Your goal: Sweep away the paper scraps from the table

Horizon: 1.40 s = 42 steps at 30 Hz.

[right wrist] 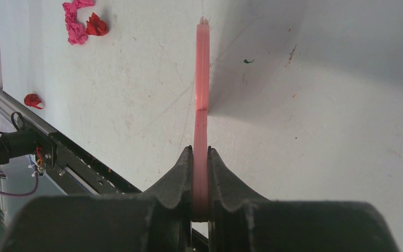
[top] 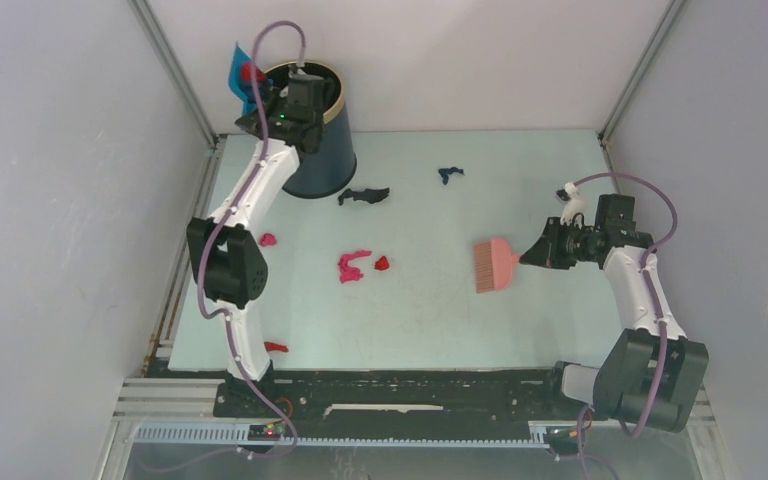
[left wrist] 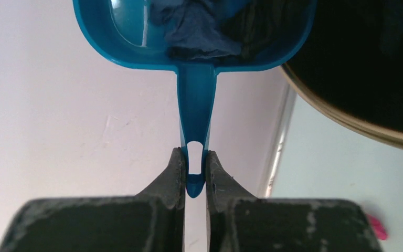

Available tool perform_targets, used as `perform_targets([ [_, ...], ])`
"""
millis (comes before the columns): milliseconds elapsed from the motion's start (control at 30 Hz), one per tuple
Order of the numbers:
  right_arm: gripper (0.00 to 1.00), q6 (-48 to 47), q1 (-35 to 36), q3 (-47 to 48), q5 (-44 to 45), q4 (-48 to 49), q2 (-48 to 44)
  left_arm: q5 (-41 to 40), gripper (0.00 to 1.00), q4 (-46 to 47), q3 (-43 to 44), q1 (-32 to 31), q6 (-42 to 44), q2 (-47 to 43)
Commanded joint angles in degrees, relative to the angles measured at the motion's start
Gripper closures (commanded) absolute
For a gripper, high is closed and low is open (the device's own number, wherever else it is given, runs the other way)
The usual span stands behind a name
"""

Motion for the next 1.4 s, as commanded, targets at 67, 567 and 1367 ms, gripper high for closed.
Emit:
perform_targets([
  [67,1.0,-1.45,-0.41,0.44,-1.83,0.07,0.13,-11.15,1.0,27.8,-9.66,-2.69,26.93,-1.63],
  [567,1.0,-1.44,-0.5,0.48,-2.15,-0.11,0.36,-10.42,1.0,31.91,-11.06,-2.73,28.31,-0.97],
  [1367,1.0,-1.47,-0.6,0.42,-2.14,0.03,0.33,10.9,1.0,16.17,-21.01,-3.06,-16.95,-20.09],
])
